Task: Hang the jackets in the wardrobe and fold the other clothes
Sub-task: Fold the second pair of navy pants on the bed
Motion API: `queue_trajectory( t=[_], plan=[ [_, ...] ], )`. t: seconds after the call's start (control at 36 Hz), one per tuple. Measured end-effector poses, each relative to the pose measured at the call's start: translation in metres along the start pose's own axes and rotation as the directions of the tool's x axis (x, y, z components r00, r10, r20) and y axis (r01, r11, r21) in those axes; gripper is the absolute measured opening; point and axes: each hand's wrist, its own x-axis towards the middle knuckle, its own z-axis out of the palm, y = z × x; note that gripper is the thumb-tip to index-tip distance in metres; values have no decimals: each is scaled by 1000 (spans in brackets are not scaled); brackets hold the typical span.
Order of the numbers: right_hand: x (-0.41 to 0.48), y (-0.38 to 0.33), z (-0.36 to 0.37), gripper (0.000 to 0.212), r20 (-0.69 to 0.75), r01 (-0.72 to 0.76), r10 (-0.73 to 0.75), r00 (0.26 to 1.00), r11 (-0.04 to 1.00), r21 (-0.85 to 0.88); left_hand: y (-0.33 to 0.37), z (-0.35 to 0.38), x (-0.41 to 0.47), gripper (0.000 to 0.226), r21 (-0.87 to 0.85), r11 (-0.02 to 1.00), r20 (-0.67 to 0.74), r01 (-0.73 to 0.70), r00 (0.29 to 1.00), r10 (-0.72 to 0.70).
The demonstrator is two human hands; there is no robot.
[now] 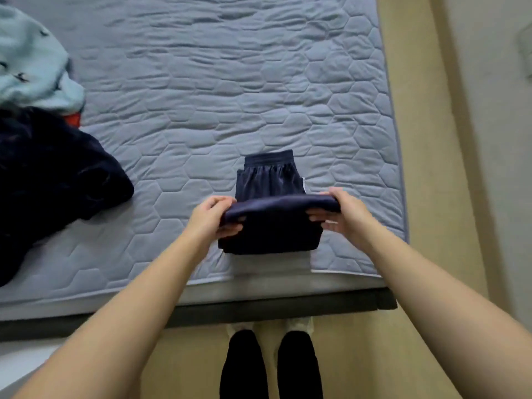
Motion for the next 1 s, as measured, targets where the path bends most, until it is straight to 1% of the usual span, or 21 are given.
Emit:
queue_trajectory(
  t=[0.03,0.06,0.08,0.11,0.17,0.22,0.28,0.33,0.39,0.44,0.5,0.58,0.64,0.69,0.75,0.83,0.94,1.0],
  plan=[
    [14,-12,0,35,45,50,-51,998,998,24,12,6,16,11,-35,999,-4,-37,999,37],
    [27,-18,0,39,63,95,-96,993,995,23,21,12,31,13,-63,995,-9,-77,997,76],
    [40,-21,1,41,49,131,-131,990,991,4,25,16,46,24,-69,991,-27,-113,993,112],
    [51,-20,3,43,4,160,-160,987,987,-22,23,20,59,36,-48,989,-58,-140,989,137],
    [67,-5,8,53,-118,187,-196,974,979,-82,8,27,77,55,72,984,-140,-161,976,169],
    [77,24,10,61,-204,164,-193,960,974,-154,-21,27,89,66,241,961,-203,-134,962,185],
    [86,59,10,68,-225,74,-128,966,969,-234,-54,20,97,75,378,925,-228,-52,962,147],
    [95,86,8,72,-208,-18,-40,977,963,-270,-84,10,104,86,434,900,-239,36,968,77],
    [107,102,7,71,-188,-41,-9,982,964,-261,-106,3,114,91,414,908,-228,67,973,32],
    [121,106,7,63,-193,-27,-20,981,971,-237,-118,0,125,83,364,930,-221,49,975,36],
    [133,101,9,56,-172,-17,-12,985,986,-168,-118,0,136,65,302,952,-198,38,980,24],
    [143,94,12,49,-63,-56,54,997,998,-32,-108,2,147,44,287,956,-76,66,996,-46],
    [141,91,11,45,-13,-144,145,989,988,51,-100,5,148,42,234,956,-36,177,984,-174],
    [130,90,10,39,50,-235,231,972,964,121,-92,8,138,41,127,951,51,283,955,-291],
    [111,88,8,34,88,-282,270,959,943,178,-82,8,118,38,75,940,111,332,934,-339],
    [66,84,6,25,99,-313,297,950,916,250,-63,3,75,40,79,920,87,384,917,-390],
    [-17,73,7,30,107,-361,345,932,874,324,-32,-4,2,38,72,887,141,457,875,-462],
    [-66,64,7,27,118,-363,344,931,852,378,-15,-7,-38,39,72,884,178,462,866,-467]
  ],
)
